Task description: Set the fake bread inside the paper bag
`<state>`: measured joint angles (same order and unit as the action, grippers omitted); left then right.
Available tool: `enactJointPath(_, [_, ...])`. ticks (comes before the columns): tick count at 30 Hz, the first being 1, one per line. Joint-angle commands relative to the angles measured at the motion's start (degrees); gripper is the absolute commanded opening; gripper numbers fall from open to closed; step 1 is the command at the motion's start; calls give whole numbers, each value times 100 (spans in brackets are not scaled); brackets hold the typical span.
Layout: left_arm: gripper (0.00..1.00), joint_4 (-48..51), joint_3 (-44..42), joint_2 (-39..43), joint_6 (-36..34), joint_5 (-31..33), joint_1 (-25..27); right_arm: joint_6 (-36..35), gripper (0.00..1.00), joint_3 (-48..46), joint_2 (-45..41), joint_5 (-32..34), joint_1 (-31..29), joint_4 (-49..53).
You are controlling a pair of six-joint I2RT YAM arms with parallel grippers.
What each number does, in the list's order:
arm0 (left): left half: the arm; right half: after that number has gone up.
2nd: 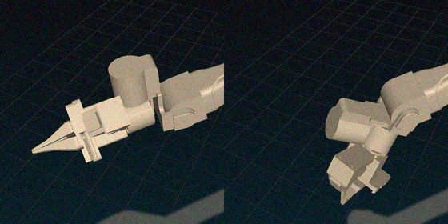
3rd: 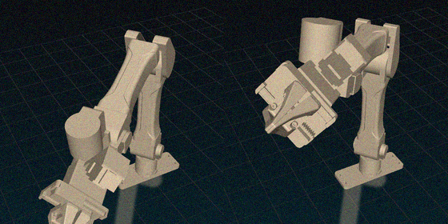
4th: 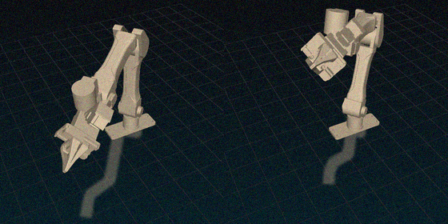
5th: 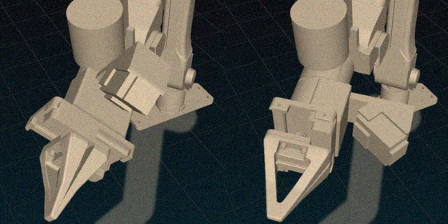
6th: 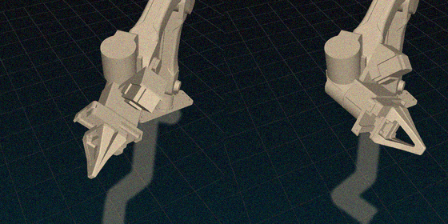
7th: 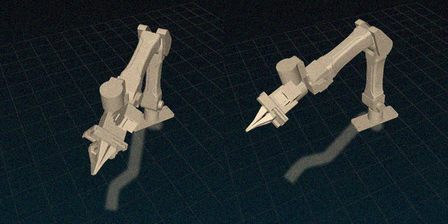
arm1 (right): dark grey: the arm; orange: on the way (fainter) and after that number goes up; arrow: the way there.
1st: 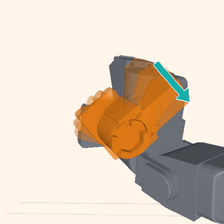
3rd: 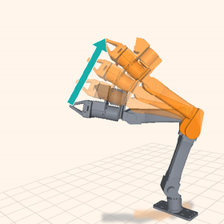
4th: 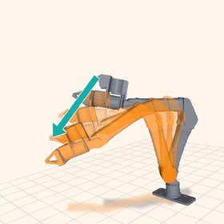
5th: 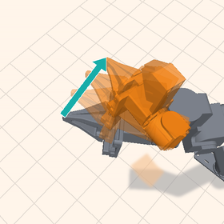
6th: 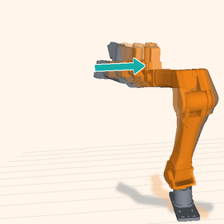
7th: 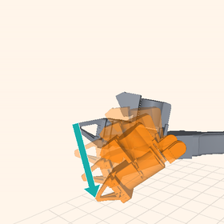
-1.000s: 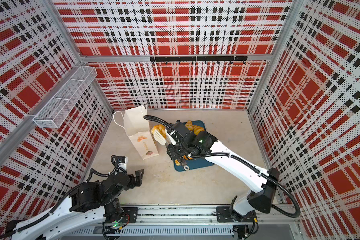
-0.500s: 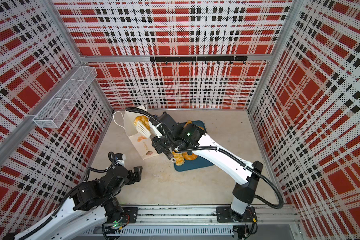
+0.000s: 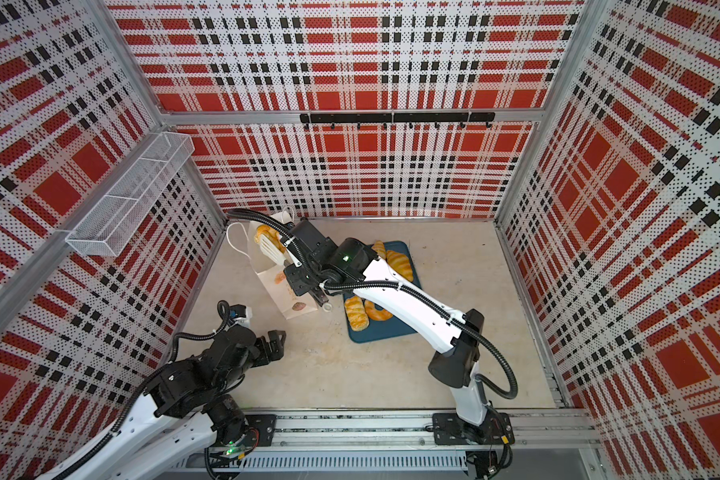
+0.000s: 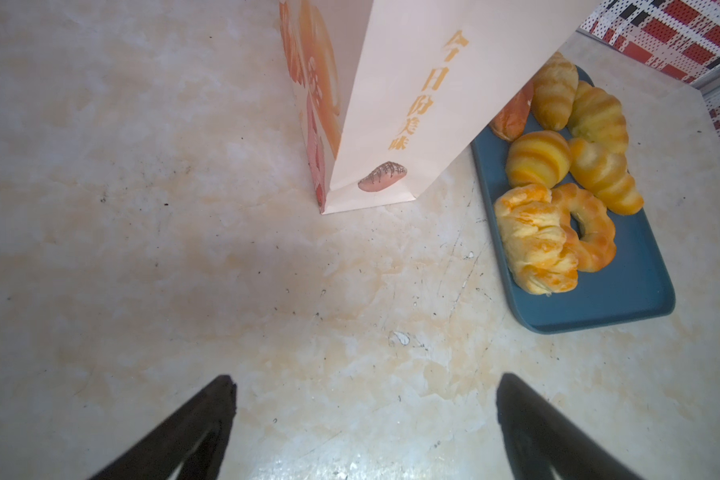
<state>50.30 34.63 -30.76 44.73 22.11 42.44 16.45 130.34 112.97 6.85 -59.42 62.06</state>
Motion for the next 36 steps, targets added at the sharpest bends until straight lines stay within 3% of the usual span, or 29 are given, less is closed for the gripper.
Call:
enactJointPath(1, [99, -144, -57, 10, -25, -83, -63, -154, 43, 468, 131, 338, -18, -9])
enactJointPath(14, [99, -145, -71, 39, -35, -109, -97, -195, 54, 703, 366, 695, -18, 285])
enactJointPath(36, [99, -189, -87, -10, -25, -202, -116, -541, 61, 1107, 649, 914, 201, 666])
